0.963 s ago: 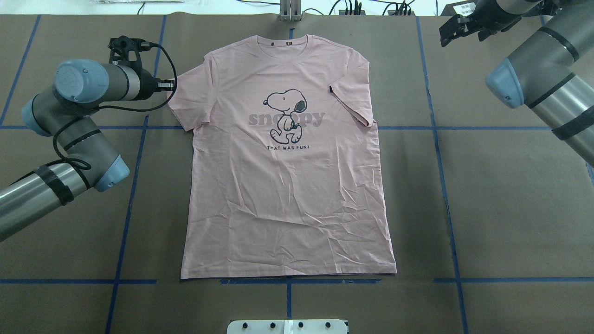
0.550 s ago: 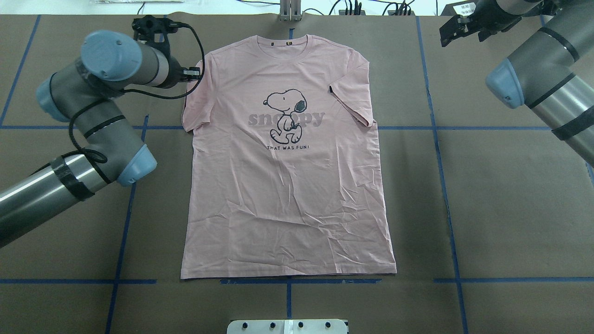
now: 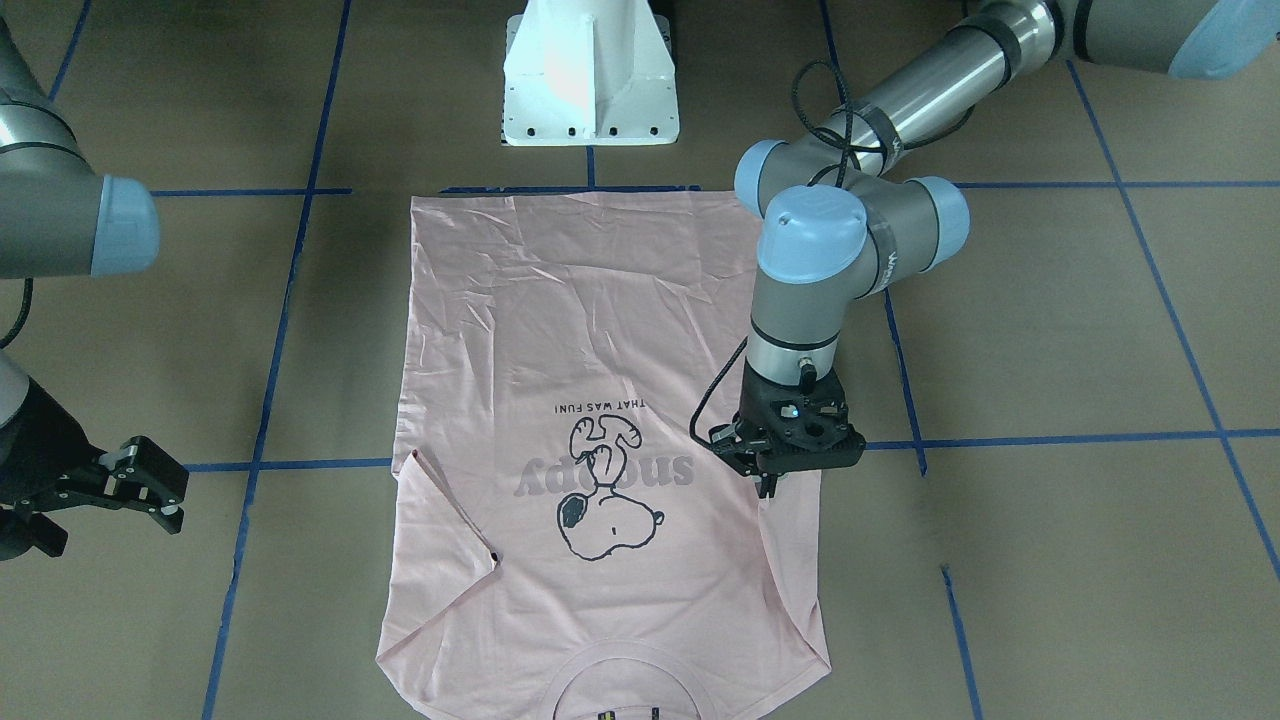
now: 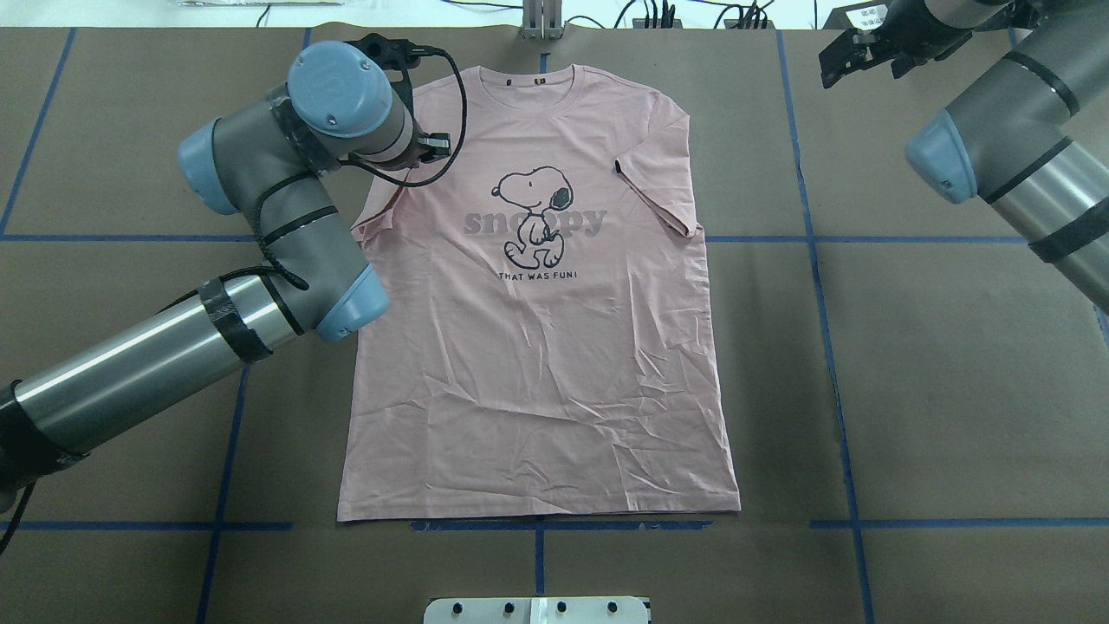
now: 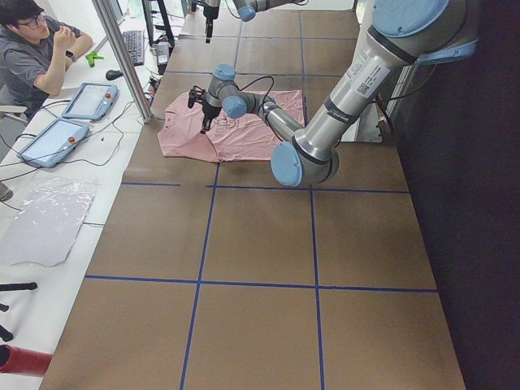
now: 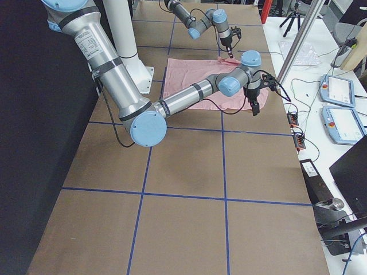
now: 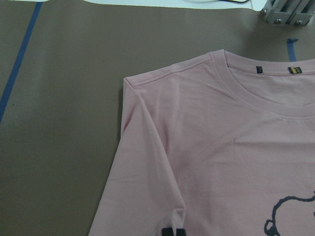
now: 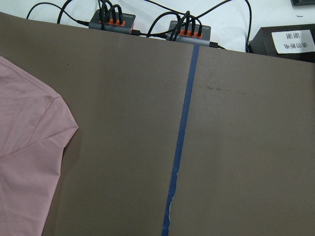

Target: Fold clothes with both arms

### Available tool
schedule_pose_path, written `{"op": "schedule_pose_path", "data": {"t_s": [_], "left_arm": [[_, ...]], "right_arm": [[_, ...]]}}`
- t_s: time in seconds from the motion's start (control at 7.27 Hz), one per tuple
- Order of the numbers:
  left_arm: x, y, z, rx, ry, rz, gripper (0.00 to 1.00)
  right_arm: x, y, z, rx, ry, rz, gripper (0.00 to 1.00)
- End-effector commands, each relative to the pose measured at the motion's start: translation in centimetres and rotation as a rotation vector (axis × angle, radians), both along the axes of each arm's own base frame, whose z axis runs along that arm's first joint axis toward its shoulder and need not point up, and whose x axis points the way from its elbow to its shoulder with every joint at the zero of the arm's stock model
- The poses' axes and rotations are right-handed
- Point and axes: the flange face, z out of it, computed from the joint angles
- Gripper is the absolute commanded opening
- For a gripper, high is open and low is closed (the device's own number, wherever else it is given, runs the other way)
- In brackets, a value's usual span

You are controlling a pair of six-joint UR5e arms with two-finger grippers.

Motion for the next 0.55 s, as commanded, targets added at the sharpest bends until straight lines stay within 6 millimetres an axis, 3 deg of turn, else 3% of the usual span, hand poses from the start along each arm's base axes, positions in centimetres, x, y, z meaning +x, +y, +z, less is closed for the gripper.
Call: {"op": "schedule_pose_path", "data": {"t_s": [0.0,0.28,0.41], "left_arm": [[1.4,-0.4,-0.6,0.033,-0.041,0.023,1.00],[-0.4,1.7,-4.6,0.101,0.032,0.066,1.00],[-2.0,3.9,-4.6,0.104,0.085,0.117,1.00]], "right_arm": [[-1.2,0.4,-0.6,0.009,-0.004,-0.016,1.00],[-4.2,3.3,-4.0,-0.033,-0.081,0.025,1.00],[-7.6,6.8,-7.0,-0.053,-0.131,0.062,1.00]]}}
